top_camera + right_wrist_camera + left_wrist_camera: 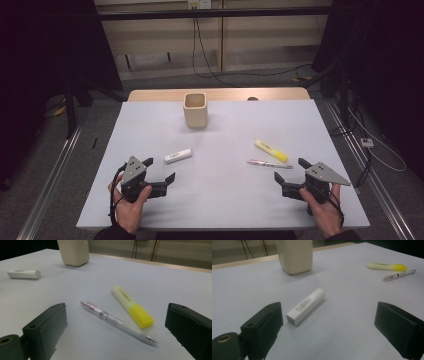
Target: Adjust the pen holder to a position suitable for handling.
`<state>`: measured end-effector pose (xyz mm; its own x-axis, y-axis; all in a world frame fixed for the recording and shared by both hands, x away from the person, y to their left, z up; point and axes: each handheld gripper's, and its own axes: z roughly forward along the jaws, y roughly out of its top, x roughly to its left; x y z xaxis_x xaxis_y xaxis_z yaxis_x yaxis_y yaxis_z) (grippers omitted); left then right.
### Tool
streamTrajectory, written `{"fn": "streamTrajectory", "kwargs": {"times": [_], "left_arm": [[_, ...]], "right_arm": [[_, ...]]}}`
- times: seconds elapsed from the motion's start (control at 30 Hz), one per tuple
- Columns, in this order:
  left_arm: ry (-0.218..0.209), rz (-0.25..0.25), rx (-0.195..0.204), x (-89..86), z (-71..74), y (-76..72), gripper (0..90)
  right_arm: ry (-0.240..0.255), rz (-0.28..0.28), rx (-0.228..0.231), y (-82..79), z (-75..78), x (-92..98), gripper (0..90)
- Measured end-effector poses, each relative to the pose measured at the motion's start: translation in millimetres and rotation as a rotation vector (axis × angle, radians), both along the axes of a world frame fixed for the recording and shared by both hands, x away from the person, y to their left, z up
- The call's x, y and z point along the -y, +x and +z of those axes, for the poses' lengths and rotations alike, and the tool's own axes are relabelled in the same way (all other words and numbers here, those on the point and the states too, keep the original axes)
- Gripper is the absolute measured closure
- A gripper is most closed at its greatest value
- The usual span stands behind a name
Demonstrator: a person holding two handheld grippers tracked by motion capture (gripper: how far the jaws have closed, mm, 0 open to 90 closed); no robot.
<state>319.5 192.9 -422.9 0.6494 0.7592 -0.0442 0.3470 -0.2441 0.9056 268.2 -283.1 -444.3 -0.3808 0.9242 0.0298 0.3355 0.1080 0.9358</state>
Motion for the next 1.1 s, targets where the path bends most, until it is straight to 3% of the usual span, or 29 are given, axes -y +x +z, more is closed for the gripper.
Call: {"fn": "streamTrajectory", "kwargs": {"times": [0.23, 0.4, 0.47, 0.6, 0.67, 0.73, 0.83, 0.9, 0.97, 1.1], "left_arm": [[0.022, -0.014, -0.045, 1.2, 0.2, 8.6, 10.0], [-0.009, 0.011, -0.067, -0.2, 0.9, 17.6, 10.1], [-0.017, -0.005, -0.074, -0.1, 3.0, 21.0, 10.7], [0.025, -0.048, -0.091, 5.2, 6.2, 28.8, 11.7], [0.026, -0.056, -0.098, 6.2, 7.9, 33.1, 11.6], [0.019, -0.048, -0.095, 5.6, 10.2, 36.3, 11.6], [0.042, -0.035, -0.058, 7.3, 14.9, 41.8, 11.9], [0.042, -0.054, -0.065, 8.6, 18.8, 48.9, 17.6], [0.075, -0.103, -0.071, 13.2, 23.7, 58.2, 19.2], [0.046, -0.115, -0.079, 17.5, 29.6, 68.1, 15.0]], "right_arm": [[0.01, 0.0, -0.01, 0.7, -0.6, 1.1, 3.7], [0.016, 0.002, -0.019, -0.3, -0.8, 1.9, 3.6], [0.015, 0.005, -0.02, -0.4, -1.0, 2.0, 3.5], [0.013, 0.007, -0.025, 0.7, -1.6, 1.9, 3.5], [0.012, 0.009, -0.027, 0.7, -1.7, 1.2, 3.5], [0.009, 0.008, -0.027, 0.6, -1.8, 1.1, 3.5], [0.008, 0.008, -0.027, 0.7, -1.6, 1.3, 3.5], [0.009, 0.007, -0.035, 1.1, -2.1, 1.1, 3.5], [0.013, 0.008, -0.04, 1.0, -2.1, 0.2, 3.5], [0.004, 0.013, -0.041, 2.8, -2.3, -2.0, 3.5]]}}
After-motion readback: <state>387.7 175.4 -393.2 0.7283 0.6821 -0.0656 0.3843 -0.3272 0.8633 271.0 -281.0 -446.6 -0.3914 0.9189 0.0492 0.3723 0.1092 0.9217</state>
